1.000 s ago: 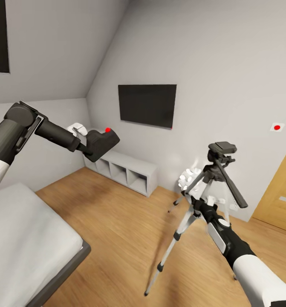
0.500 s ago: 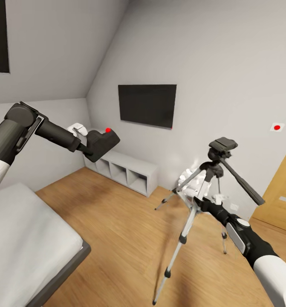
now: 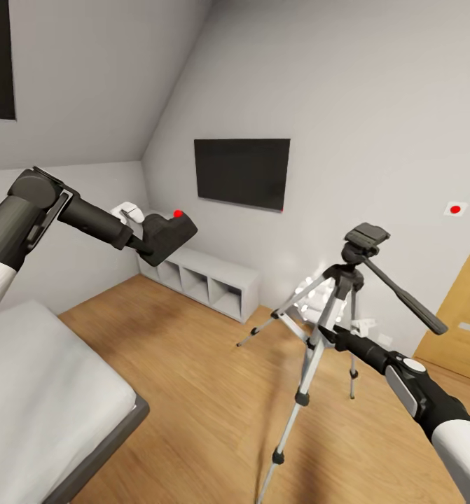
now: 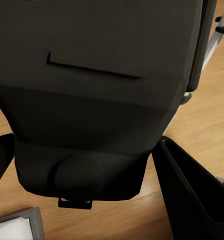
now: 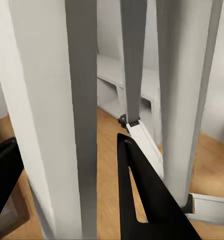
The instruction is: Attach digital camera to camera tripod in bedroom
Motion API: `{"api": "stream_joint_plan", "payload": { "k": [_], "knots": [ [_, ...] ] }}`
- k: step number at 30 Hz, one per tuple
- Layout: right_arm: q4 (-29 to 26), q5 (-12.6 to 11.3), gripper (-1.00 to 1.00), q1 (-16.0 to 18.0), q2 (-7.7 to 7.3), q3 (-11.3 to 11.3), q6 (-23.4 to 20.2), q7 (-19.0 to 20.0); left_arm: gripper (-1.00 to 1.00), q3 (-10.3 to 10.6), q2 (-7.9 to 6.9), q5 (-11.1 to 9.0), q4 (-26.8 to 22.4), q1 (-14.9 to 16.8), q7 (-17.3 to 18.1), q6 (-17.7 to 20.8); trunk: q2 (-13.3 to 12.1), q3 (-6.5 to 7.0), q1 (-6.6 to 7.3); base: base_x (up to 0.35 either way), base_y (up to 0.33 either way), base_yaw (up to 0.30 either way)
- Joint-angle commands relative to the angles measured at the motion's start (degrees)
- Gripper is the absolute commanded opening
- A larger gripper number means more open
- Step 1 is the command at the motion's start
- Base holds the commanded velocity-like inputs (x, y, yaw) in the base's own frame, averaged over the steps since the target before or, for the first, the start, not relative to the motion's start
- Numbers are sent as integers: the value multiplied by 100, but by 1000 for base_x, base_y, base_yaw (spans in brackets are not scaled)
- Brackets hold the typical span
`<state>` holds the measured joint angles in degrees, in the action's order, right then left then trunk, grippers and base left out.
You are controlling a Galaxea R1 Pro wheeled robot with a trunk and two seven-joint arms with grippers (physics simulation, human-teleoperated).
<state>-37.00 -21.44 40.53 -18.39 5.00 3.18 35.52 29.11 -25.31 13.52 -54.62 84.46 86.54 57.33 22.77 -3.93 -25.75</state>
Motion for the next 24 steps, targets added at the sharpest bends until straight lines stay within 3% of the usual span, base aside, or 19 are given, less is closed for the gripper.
{"api": "stream_joint_plan", "payload": {
  "k": [1,5,9,11,15,24],
  "knots": [
    [0,-53,-100,8,-10,21,41,12,-100,7,-2,55,-5,9,56,59,15,-13,-3,0,0,0],
    [0,-53,-100,8,-52,5,38,16,-100,7,0,55,-5,9,56,59,15,-13,-3,0,0,0],
    [3,-57,-100,-9,-216,-5,37,90,-100,7,0,55,-5,9,56,59,15,-13,-3,0,0,0],
    [3,-60,-100,-14,-267,-6,41,269,-100,7,1,55,-5,9,56,59,15,-13,-3,0,0,0],
    [6,-60,-100,-16,-334,-17,50,1151,-100,7,0,54,-5,8,56,59,15,-13,-3,0,0,0],
    [7,-55,-100,-18,-381,0,53,1615,-100,7,8,54,-5,8,58,59,15,-13,-3,0,0,0]
  ]
}}
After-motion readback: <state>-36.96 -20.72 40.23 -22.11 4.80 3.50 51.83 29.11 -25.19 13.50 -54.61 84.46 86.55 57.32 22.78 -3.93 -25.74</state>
